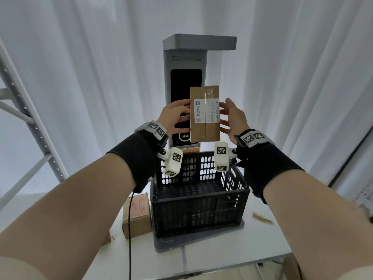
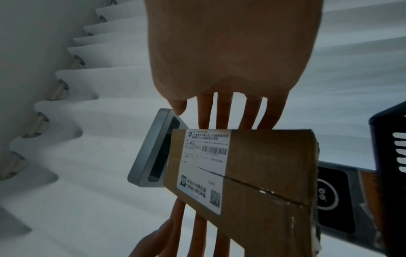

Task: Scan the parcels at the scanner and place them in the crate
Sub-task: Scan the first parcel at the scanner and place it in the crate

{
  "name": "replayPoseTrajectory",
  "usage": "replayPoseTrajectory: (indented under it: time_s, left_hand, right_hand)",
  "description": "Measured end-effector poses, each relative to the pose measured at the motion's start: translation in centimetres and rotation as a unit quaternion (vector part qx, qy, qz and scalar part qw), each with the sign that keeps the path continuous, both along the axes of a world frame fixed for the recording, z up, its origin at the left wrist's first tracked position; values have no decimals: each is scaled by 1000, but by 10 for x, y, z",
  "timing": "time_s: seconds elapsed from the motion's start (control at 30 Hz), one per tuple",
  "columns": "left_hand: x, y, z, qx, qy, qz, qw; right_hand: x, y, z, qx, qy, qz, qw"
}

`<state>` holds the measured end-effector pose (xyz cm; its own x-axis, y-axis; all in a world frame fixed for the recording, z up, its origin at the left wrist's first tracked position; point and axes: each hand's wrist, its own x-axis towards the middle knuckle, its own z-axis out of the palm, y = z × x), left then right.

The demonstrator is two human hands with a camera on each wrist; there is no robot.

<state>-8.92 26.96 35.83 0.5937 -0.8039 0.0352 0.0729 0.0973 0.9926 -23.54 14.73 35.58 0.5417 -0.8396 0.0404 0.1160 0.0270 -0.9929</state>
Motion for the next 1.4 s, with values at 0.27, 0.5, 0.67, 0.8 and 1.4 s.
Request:
replayPoseTrajectory:
  time_s: [0.27,0.5,0.67,0.8,1.4]
  left_hand:
    - [15,-35,-45,33,38,10,999]
    - [39,-86,-91,91,71,32,993]
    - [54,-121,-121,145,69,21,987]
    - [65,-153,-153,175,93,35,980]
    - [100,-257,-319,332,216,-15,918]
  right_hand:
    - [20,-34,-44,36,37,3,999]
    - [51,-91,-95,88,76,10,993]
    - [74,-133,-137,124,104,19,987]
    - [89,-167,-175,143,144,7,979]
    - [121,-269,-343,110,396,99,906]
